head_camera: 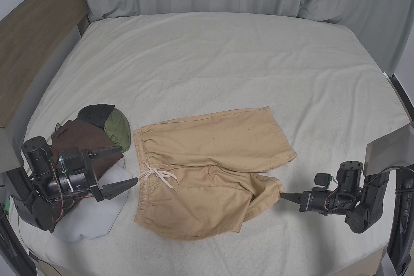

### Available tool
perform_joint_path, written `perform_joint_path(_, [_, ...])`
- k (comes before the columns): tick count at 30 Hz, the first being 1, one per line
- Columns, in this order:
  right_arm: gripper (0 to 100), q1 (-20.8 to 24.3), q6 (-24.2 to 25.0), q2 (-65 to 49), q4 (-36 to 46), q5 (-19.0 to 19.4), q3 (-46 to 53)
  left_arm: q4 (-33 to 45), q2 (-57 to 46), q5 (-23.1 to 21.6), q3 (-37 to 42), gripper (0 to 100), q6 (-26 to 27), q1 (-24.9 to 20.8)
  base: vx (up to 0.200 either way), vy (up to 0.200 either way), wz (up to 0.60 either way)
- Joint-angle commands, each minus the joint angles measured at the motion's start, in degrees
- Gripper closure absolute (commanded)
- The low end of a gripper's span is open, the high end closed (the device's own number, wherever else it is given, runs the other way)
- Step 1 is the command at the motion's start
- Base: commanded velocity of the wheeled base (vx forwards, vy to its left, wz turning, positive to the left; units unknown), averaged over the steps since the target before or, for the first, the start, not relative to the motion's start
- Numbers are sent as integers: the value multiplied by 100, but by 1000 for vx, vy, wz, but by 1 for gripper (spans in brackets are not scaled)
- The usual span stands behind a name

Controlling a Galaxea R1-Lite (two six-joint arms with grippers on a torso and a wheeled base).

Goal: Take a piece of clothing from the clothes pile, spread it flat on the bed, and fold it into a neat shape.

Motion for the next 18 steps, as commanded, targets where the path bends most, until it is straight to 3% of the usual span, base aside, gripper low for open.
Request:
perform_joint_path(1, [100, -102, 4, -27, -6, 3, -19, -4, 7, -1, -1, 0, 1, 5, 0, 0, 0])
perform_joint_path(18, [100, -541, -5, -238, -6, 3, -142, -4, 24, -1, 8, 0, 1, -13, 0, 0, 0])
